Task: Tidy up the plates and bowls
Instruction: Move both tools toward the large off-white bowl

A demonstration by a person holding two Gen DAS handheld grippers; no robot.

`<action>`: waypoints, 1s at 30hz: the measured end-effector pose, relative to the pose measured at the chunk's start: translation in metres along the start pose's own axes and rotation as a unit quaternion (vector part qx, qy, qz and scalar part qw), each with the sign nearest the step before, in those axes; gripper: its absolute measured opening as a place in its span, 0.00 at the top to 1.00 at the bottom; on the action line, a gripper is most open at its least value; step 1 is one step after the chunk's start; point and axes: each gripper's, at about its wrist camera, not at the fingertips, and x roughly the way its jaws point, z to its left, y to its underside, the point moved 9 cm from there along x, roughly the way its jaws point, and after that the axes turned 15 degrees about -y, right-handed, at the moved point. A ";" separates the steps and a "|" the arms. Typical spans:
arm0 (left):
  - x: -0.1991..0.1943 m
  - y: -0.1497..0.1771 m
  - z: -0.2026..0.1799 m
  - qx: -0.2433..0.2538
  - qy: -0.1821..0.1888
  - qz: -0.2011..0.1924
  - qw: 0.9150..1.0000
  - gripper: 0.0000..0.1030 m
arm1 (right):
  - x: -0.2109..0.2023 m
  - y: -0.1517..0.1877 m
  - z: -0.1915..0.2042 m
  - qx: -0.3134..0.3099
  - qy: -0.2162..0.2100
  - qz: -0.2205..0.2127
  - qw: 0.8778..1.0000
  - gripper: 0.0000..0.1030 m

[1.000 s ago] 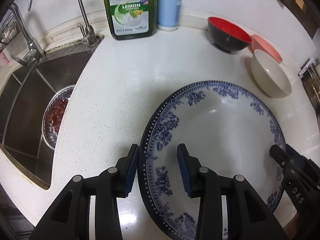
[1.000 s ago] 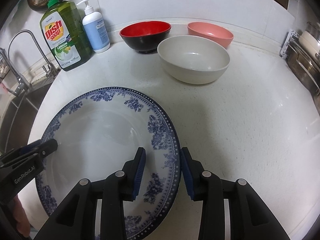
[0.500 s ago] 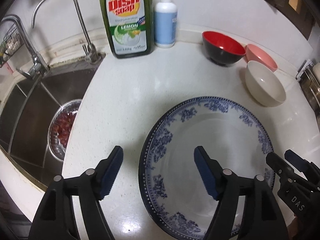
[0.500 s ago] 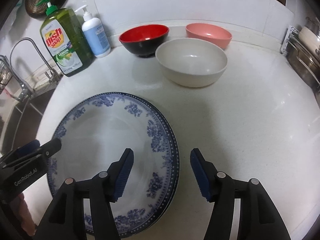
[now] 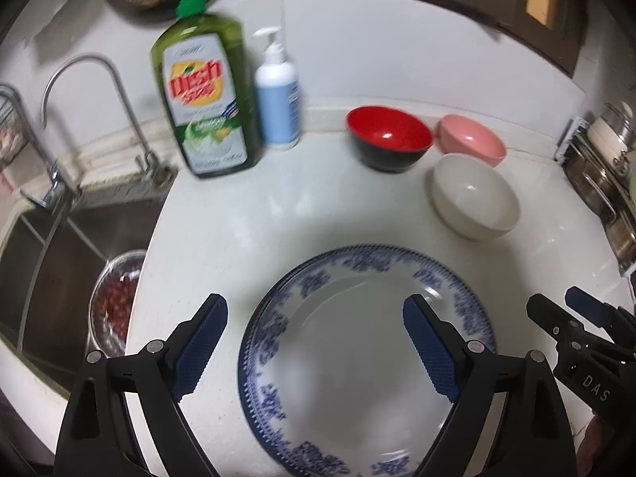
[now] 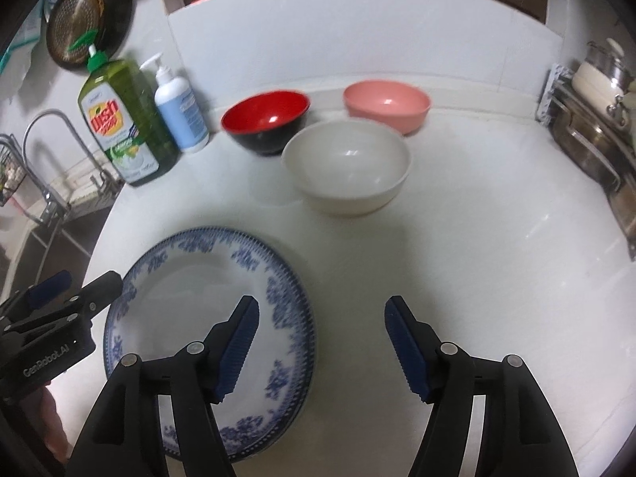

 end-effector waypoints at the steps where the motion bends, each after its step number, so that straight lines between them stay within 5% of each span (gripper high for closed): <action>1: -0.002 -0.003 -0.003 0.003 0.000 -0.005 1.000 0.12 | -0.003 -0.003 -0.002 0.001 0.001 -0.004 1.000 0.35; 15: -0.029 -0.050 -0.035 0.030 0.011 -0.055 0.998 0.12 | -0.037 -0.050 -0.027 -0.009 0.017 -0.056 0.998 0.35; 30: -0.021 -0.084 -0.069 0.052 0.019 -0.064 0.996 0.12 | -0.027 -0.083 -0.056 0.004 0.010 -0.057 0.998 0.35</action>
